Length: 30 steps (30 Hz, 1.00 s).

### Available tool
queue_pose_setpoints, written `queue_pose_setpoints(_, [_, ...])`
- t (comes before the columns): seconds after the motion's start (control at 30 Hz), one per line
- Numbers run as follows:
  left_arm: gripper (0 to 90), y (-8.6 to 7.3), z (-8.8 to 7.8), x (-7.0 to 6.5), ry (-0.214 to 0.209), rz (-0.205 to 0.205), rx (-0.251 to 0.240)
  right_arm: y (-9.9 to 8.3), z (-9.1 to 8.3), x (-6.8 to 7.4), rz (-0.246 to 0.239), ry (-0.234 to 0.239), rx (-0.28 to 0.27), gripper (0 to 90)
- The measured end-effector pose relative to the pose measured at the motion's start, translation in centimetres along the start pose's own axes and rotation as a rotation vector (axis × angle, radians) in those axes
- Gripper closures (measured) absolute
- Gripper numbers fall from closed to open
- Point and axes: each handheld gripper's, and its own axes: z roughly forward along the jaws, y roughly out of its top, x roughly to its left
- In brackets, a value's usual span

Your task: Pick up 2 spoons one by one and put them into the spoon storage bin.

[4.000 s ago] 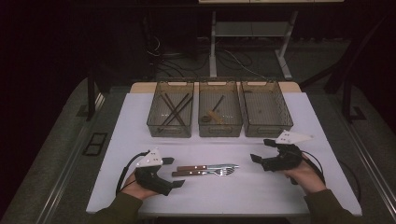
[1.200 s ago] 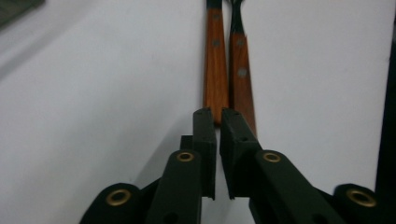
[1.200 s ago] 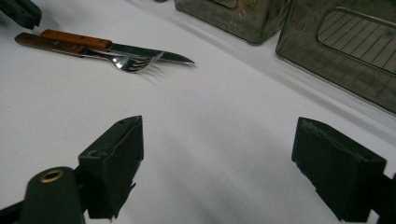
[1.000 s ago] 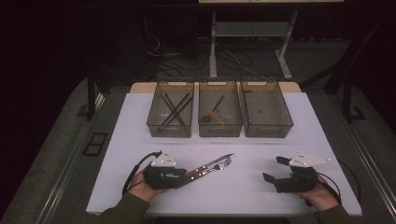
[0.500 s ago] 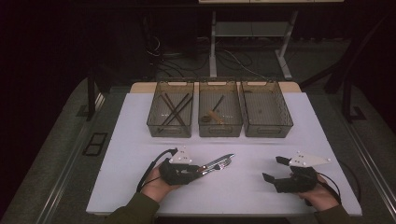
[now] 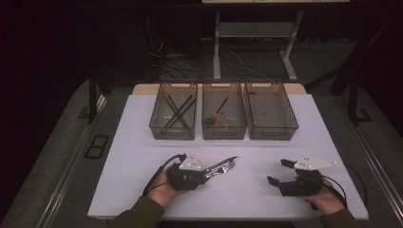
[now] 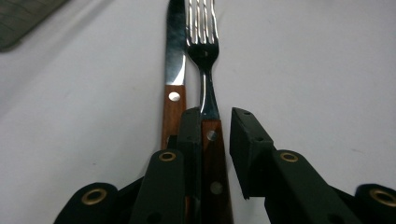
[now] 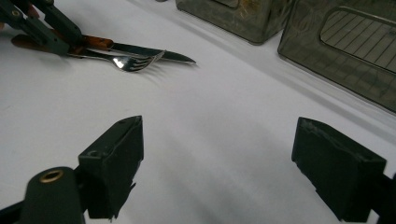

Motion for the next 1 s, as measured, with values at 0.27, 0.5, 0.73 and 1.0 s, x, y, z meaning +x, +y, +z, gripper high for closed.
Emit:
queue_pose_setpoints(0.27, [71.4, -0.23, 0.1, -0.11, 0.005, -0.018, -0.01, 0.01, 0.01, 0.01, 0.0, 0.0, 0.001, 16.9])
queue_pose_setpoints(0.5, [75.0, -0.38, 0.17, -0.23, 0.022, -0.045, -0.025, 0.0, 0.02, 0.05, -0.001, 0.0, 0.001, 16.9])
queue_pose_setpoints(0.73, [76.8, -0.36, 0.19, -0.3, 0.028, -0.031, -0.023, 0.02, 0.09, 0.06, -0.003, 0.003, 0.003, 16.8])
queue_pose_setpoints(1.0, [77.3, -0.03, -0.01, -0.4, 0.039, -0.021, -0.023, 0.07, 0.06, -0.23, 0.044, 0.005, -0.014, 16.8])
